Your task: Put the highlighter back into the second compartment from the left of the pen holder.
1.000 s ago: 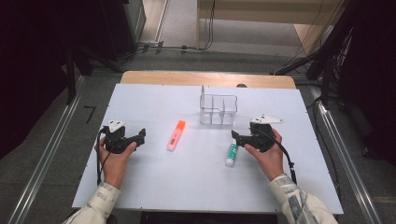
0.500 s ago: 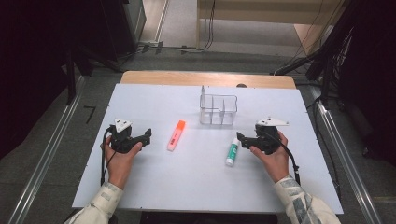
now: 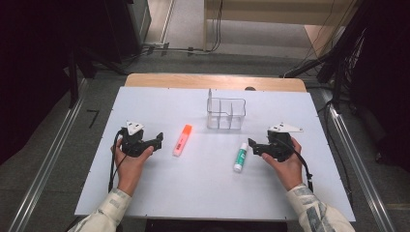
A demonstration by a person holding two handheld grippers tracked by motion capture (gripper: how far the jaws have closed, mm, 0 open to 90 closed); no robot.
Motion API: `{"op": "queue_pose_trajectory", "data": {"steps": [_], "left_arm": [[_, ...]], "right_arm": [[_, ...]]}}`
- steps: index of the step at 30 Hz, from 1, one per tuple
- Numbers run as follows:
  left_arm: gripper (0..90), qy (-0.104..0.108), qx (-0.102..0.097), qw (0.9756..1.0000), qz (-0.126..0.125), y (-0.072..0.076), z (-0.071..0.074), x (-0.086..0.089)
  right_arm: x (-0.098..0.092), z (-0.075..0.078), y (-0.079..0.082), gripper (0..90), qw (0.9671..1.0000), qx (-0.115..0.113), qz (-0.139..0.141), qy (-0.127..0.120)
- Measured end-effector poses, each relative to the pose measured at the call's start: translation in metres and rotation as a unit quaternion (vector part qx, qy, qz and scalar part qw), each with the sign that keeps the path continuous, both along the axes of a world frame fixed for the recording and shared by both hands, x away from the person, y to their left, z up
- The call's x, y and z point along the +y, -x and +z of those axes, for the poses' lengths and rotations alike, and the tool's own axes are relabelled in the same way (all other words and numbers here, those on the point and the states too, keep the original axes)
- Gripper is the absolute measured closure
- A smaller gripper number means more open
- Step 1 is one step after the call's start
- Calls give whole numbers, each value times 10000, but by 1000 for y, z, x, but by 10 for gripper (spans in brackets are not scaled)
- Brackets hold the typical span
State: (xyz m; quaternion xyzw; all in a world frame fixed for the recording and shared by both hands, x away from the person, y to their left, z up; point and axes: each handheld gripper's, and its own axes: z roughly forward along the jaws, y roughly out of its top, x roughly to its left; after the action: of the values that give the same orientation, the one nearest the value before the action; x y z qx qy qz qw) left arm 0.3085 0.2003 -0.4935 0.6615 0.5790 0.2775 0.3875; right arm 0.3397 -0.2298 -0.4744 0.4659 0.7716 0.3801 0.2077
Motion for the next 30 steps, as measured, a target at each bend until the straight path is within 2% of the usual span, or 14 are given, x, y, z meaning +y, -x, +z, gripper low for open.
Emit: {"op": "queue_pose_trajectory", "data": {"steps": [30], "left_arm": [[185, -91, 112, 9993, -346, -14, -3, -31]], "right_arm": [[-35, -3, 12, 142, 9997, 55, -217, 8]]}}
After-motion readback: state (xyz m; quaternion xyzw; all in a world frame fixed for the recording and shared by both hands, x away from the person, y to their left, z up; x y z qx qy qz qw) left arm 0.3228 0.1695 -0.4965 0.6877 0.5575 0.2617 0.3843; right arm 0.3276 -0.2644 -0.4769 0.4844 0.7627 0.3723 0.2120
